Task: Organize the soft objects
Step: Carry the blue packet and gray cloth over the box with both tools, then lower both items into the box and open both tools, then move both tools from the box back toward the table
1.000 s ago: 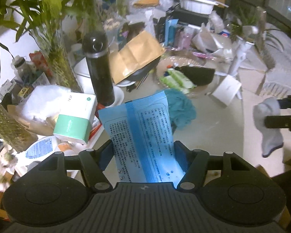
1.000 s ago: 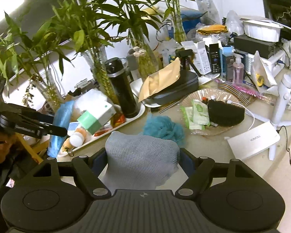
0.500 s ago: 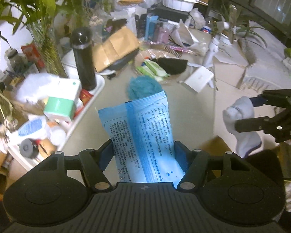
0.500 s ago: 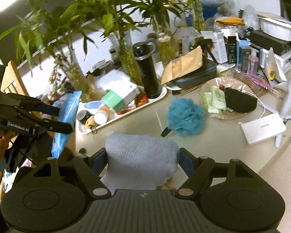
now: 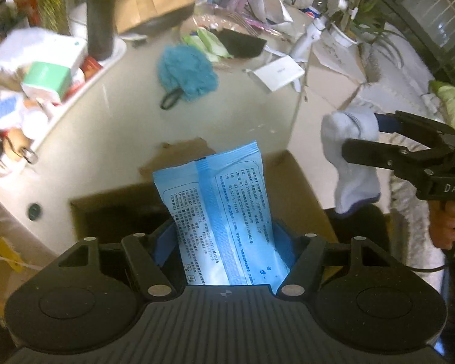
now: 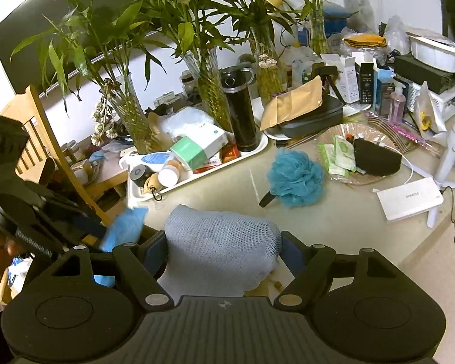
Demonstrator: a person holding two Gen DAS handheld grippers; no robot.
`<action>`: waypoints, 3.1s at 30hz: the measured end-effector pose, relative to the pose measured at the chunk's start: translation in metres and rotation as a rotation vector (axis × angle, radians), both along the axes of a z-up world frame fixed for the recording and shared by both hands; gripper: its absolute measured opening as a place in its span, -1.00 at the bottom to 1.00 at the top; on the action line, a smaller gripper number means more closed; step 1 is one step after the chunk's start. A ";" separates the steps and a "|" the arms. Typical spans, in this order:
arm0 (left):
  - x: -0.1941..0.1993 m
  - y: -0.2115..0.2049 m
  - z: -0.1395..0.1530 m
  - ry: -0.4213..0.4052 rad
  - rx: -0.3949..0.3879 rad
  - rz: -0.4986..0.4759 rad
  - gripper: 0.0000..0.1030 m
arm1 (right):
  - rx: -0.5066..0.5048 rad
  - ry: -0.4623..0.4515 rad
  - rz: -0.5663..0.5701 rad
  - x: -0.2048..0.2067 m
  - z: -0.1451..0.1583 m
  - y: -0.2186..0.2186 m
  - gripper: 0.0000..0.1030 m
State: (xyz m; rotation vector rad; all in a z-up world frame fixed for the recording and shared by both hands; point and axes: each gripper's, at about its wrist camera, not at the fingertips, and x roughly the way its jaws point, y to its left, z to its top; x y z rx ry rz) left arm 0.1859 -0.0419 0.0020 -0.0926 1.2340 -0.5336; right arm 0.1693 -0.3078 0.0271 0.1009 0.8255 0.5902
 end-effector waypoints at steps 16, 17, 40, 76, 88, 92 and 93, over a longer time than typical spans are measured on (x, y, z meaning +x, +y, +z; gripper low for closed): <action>-0.046 0.024 0.021 -0.190 -0.051 0.095 0.59 | 0.016 0.006 0.006 -0.018 -0.002 -0.005 0.55; -0.049 0.028 0.023 -0.208 -0.042 0.105 0.59 | 0.016 0.008 0.010 -0.020 -0.002 -0.005 0.55; -0.101 0.114 0.016 -0.338 0.078 0.311 0.59 | -0.041 -0.030 0.136 -0.028 0.015 0.048 0.87; -0.100 0.080 0.016 -0.431 0.056 0.183 0.59 | -0.033 -0.003 -0.006 -0.028 -0.025 0.018 1.00; -0.088 0.059 0.010 -0.440 0.127 0.165 0.59 | -0.055 -0.002 -0.060 -0.031 -0.035 0.007 1.00; -0.082 0.057 0.013 -0.459 0.117 0.157 0.59 | -0.107 -0.026 -0.077 -0.032 -0.037 0.010 1.00; -0.080 0.056 0.014 -0.463 0.116 0.155 0.59 | -0.107 -0.025 -0.081 -0.030 -0.038 0.010 1.00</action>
